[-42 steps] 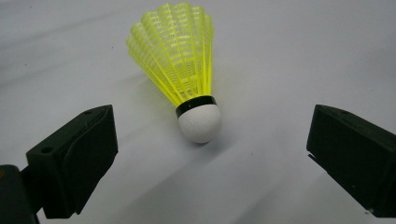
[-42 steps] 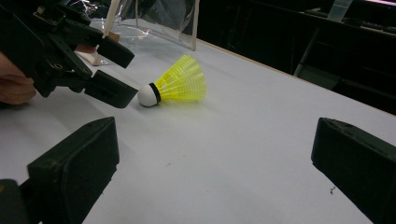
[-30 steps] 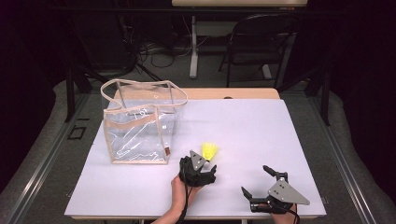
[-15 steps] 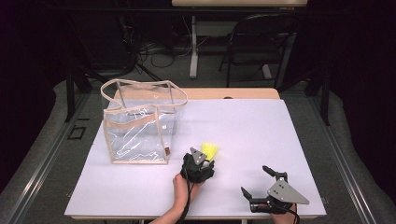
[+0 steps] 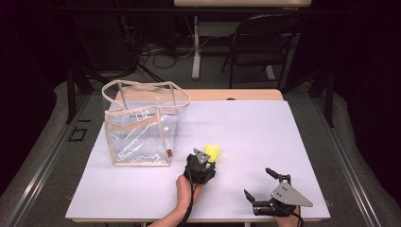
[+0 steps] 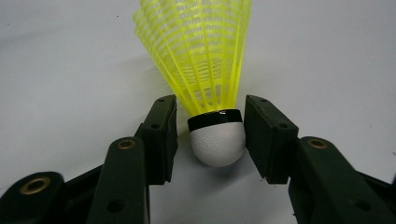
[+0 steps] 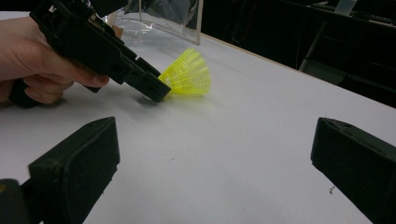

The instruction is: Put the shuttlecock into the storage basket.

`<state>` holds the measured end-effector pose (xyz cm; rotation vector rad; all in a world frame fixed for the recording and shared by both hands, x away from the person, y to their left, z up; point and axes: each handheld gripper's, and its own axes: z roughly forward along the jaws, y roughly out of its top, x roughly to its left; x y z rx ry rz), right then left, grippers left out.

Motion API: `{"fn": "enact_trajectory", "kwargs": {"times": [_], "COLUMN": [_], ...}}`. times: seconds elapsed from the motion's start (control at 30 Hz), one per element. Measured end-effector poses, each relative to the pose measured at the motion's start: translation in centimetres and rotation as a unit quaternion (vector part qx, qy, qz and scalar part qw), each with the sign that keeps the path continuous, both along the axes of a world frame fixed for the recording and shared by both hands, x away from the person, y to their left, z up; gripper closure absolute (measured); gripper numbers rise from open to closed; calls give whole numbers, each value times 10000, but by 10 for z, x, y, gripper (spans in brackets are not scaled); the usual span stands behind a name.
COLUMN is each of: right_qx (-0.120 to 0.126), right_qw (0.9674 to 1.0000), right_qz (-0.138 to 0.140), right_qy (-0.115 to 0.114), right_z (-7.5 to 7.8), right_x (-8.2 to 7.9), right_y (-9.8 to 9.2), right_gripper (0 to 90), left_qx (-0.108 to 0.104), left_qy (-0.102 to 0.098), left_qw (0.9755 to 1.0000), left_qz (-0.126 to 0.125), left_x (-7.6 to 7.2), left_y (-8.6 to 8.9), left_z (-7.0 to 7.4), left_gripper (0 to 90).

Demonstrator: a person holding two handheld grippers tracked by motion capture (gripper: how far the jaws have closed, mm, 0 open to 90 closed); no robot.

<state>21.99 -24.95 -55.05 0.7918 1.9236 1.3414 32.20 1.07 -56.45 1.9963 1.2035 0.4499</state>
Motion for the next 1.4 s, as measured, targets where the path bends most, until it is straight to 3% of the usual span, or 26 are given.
{"fn": "enact_trajectory", "kwargs": {"times": [0.2, 0.57, 0.7, 0.8, 1.4], "right_qx": [-4, -1, 0, 15, -2], "right_qw": [10000, 10000, 10000, 10000, 10000], "right_qz": [5, -1, -3, -20, -6], "right_qy": [8, 21, 13, 9, 0], "right_z": [0, 0, 0, 0, 0], "right_x": [0, 0, 0, 0, 0], "right_y": [0, 0, 0, 0, 0], "right_gripper": [7, 7, 7, 8, 8], "left_qx": [-96, -364, -492, -749, -798], "left_qy": [100, 72, 106, 213, 4], "left_qw": [9999, 9991, 9982, 9959, 9959], "left_qz": [48, 213, 311, 456, 420], "left_x": [2, 1, 1, 2, 0], "left_y": [2, 6, 8, 10, 14], "left_z": [-1, 3, 3, 4, 14], "left_gripper": [639, 646, 646, 646, 646]}}
